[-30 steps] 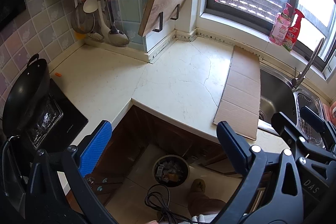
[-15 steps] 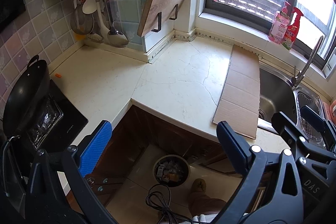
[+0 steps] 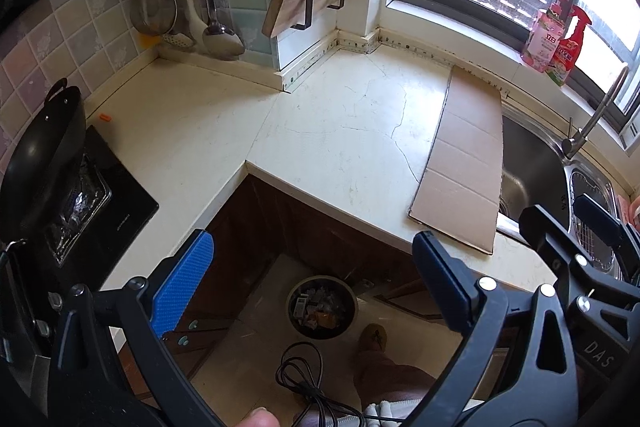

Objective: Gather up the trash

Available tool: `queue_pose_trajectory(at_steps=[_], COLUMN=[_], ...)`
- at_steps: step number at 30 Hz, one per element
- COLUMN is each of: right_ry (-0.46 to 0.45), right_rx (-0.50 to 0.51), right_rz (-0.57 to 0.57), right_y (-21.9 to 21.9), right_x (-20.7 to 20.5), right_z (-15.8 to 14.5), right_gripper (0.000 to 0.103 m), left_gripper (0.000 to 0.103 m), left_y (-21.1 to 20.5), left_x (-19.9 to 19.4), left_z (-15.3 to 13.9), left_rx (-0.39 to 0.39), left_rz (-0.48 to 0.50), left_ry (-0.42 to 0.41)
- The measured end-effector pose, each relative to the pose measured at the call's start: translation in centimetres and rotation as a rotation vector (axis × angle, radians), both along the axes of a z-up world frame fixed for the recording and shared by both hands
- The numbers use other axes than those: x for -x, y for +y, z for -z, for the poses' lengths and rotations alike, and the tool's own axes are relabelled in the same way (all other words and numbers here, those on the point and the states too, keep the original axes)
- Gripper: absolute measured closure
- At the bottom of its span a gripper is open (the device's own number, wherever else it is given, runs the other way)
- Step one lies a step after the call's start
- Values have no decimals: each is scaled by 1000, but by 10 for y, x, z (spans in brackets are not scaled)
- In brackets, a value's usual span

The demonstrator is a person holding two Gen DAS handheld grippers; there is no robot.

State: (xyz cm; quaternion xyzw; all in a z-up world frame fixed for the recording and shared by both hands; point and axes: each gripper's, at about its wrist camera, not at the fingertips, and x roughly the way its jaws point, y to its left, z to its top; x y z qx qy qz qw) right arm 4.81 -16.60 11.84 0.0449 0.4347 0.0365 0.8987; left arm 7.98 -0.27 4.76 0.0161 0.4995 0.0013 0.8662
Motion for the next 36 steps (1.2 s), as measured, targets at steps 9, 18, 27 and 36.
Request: queue_pose_trajectory(at_steps=[9, 18, 27, 36], right_ry=[36, 44, 38, 32], right_rx=[-1, 0, 3, 3], right_rz=[-41, -23, 7, 23], right_y=[7, 7, 10, 13], right_x=[-37, -55, -50, -45], right_z=[25, 35, 34, 32], right_gripper=[11, 11, 11, 11], left_gripper=[4, 4, 5, 5], left_y=[4, 0, -2, -2], left_x=[-20, -33, -37, -34], left_z=[16, 19, 18, 15], left_rx=[-15, -32, -32, -30], left_rz=[-38, -19, -1, 7], left_ry=[26, 20, 14, 6])
